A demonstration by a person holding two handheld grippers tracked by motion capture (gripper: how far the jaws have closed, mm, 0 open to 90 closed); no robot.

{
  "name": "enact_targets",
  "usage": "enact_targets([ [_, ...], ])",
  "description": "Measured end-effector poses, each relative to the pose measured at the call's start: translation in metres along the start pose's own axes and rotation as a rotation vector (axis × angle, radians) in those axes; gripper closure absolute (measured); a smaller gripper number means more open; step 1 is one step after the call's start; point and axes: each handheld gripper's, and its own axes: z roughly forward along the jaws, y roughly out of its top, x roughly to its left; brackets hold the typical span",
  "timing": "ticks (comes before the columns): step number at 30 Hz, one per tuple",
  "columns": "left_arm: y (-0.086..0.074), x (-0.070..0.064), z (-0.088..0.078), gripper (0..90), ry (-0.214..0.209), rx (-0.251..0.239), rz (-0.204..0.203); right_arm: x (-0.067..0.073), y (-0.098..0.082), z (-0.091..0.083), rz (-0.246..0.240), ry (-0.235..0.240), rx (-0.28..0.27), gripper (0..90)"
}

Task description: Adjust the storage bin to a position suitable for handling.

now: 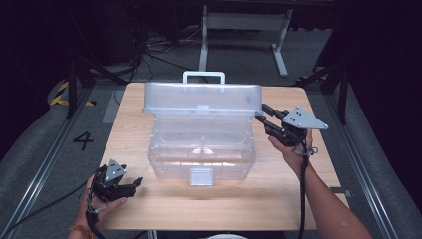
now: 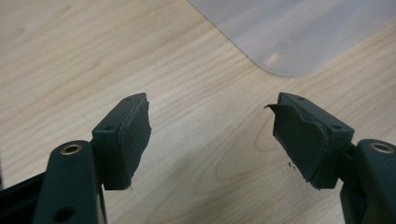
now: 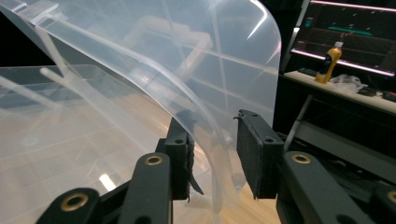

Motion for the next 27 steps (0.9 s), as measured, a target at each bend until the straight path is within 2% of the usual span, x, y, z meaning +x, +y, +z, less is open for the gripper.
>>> enact_targets([
  [4, -0.004, 0.001, 0.005, 26.9, -0.015, 0.017, -0.016, -0.001, 0.004, 0.005, 0.010, -0.031, -0.010, 68.8],
  [6, -0.007, 0.000, 0.010, 26.9, -0.030, 0.018, -0.050, -0.001, 0.007, 0.007, -0.001, -0.053, 0.001, 70.1],
  [8, -0.007, 0.000, 0.011, 26.8, -0.025, 0.033, -0.041, 0.000, 0.008, 0.008, -0.004, -0.062, 0.000, 70.3],
  [10, -0.008, 0.001, 0.013, 25.8, -0.041, 0.023, -0.060, -0.001, 0.010, 0.011, -0.003, -0.077, 0.002, 71.2],
  [12, -0.009, 0.003, 0.013, 25.4, -0.044, 0.024, -0.062, -0.003, 0.011, 0.013, 0.001, -0.086, -0.001, 71.9],
  [14, -0.011, 0.005, 0.013, 25.1, -0.045, 0.005, -0.076, -0.004, 0.012, 0.015, 0.002, -0.097, -0.003, 72.7],
  [17, -0.015, 0.010, 0.012, 23.9, -0.030, -0.006, -0.061, -0.003, 0.015, 0.020, -0.013, -0.136, -0.007, 73.7],
  [19, -0.016, 0.014, 0.011, 23.6, -0.016, -0.001, -0.083, -0.003, 0.016, 0.023, -0.030, -0.156, -0.008, 74.4],
  [21, -0.018, 0.017, 0.011, 23.5, -0.019, -0.002, -0.104, -0.005, 0.017, 0.025, -0.022, -0.165, -0.011, 75.2],
  [24, -0.018, 0.016, 0.010, 23.7, -0.017, -0.007, -0.104, -0.006, 0.019, 0.030, -0.011, -0.186, -0.014, 76.5],
  [26, -0.018, 0.017, 0.010, 23.7, -0.012, -0.006, -0.090, -0.005, 0.022, 0.034, -0.016, -0.223, -0.014, 78.6],
  [27, -0.018, 0.017, 0.010, 23.7, -0.012, -0.006, -0.090, -0.005, 0.022, 0.034, -0.016, -0.223, -0.014, 78.6],
])
